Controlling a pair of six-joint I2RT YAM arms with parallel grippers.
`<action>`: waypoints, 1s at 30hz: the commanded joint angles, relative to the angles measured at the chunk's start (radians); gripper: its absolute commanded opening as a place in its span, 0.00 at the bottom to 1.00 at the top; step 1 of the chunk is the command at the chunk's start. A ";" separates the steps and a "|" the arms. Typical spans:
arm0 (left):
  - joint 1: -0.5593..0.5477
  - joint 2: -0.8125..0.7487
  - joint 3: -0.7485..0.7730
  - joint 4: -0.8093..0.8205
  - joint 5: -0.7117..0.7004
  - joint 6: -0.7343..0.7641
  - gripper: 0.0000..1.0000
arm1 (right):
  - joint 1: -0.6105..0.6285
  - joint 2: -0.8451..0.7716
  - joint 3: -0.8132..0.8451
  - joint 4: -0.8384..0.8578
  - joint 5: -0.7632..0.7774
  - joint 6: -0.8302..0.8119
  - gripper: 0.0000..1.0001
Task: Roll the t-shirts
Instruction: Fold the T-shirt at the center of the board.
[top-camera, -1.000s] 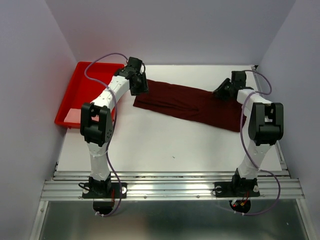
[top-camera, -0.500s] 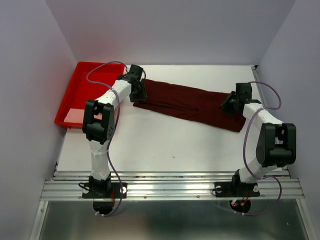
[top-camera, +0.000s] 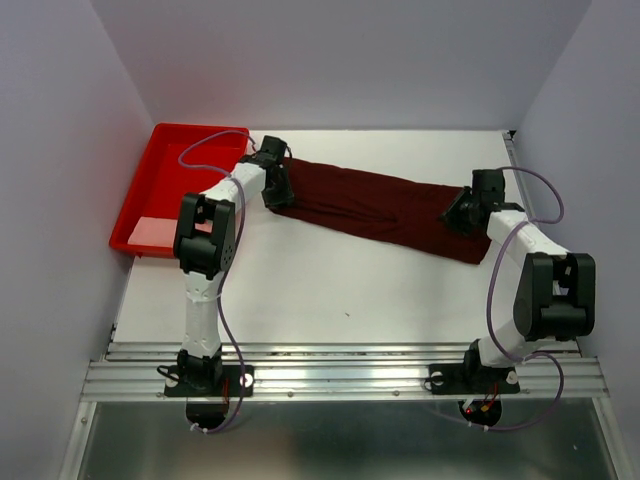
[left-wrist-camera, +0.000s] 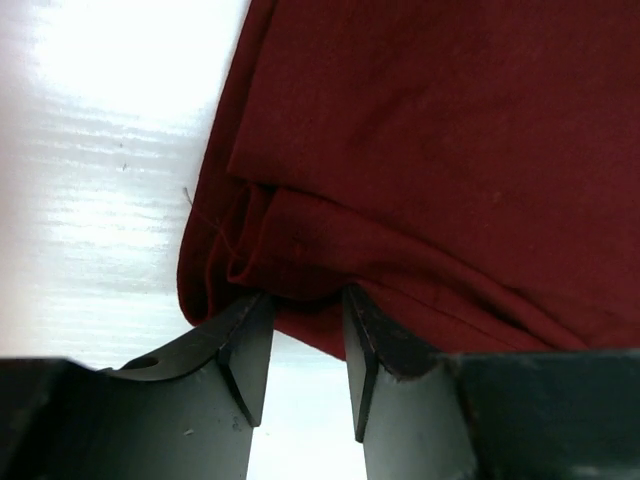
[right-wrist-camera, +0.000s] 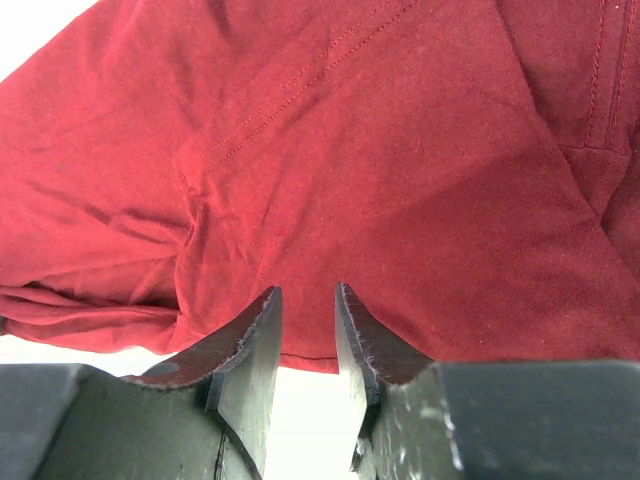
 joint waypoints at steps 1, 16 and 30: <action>0.004 -0.006 0.069 0.024 -0.001 -0.006 0.43 | 0.004 -0.034 -0.004 -0.003 0.005 -0.010 0.34; 0.002 -0.012 0.110 0.017 0.040 0.005 0.54 | 0.004 -0.017 -0.015 -0.003 -0.004 -0.007 0.34; -0.001 -0.036 0.155 -0.015 -0.018 0.036 0.58 | 0.004 -0.025 -0.019 -0.005 -0.021 -0.013 0.33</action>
